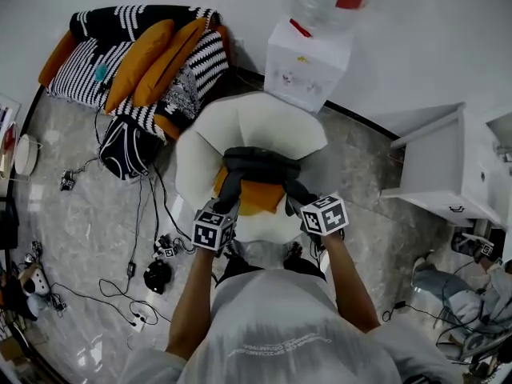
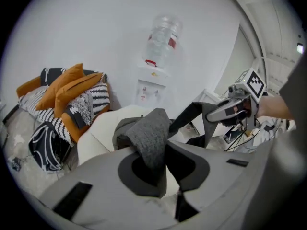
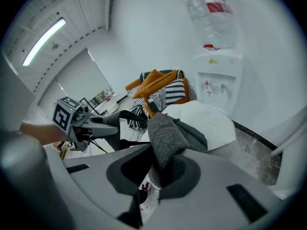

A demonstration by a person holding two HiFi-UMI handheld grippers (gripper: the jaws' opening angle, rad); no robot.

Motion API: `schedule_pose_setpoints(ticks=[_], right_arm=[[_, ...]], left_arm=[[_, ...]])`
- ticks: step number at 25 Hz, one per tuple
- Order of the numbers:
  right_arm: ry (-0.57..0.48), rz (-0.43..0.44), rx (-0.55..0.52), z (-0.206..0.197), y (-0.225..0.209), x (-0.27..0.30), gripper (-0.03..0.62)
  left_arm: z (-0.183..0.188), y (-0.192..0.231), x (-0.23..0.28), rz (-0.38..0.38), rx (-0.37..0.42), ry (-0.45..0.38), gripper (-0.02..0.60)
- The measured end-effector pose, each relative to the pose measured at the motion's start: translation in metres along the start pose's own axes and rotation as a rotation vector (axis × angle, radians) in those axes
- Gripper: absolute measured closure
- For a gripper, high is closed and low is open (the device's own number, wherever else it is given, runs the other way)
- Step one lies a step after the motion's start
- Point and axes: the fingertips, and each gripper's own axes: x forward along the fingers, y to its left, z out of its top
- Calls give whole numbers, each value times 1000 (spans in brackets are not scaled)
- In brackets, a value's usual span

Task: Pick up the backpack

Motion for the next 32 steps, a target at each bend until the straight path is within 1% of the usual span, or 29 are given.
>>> schedule_pose_setpoints(ticks=[2, 6, 11, 14, 18, 22, 26, 28, 30, 32], right_arm=[[-12, -6, -15, 7, -1, -2, 559], [-33, -6, -23, 21, -2, -8, 559], [-86, -26, -52, 38, 1, -19, 559], [-114, -44, -85, 44, 6, -28, 560], [-119, -37, -120, 46, 15, -41, 559], [-122, -25, -140, 39, 25, -57, 560], [-124, -19, -158, 25, 39, -70, 560], [-129, -15, -148, 16, 45, -75, 560], [-137, -10, -132, 9, 50, -80, 560], [-146, -7, -125, 5, 56, -87, 559]], left_arm=[[12, 4, -2, 24, 24, -29, 534], [32, 8, -7, 35, 49, -74, 534], [45, 10, -19, 55, 72, -122, 534], [48, 5, -29, 46, 79, -138, 534], [46, -3, -45, 31, 64, -144, 534], [37, -20, -63, 16, 66, -155, 534], [26, -42, -79, 9, 19, -164, 534], [20, -53, -85, 2, -1, -167, 535], [16, -64, -90, -11, 5, -169, 535], [13, -74, -97, -33, 41, -176, 535]])
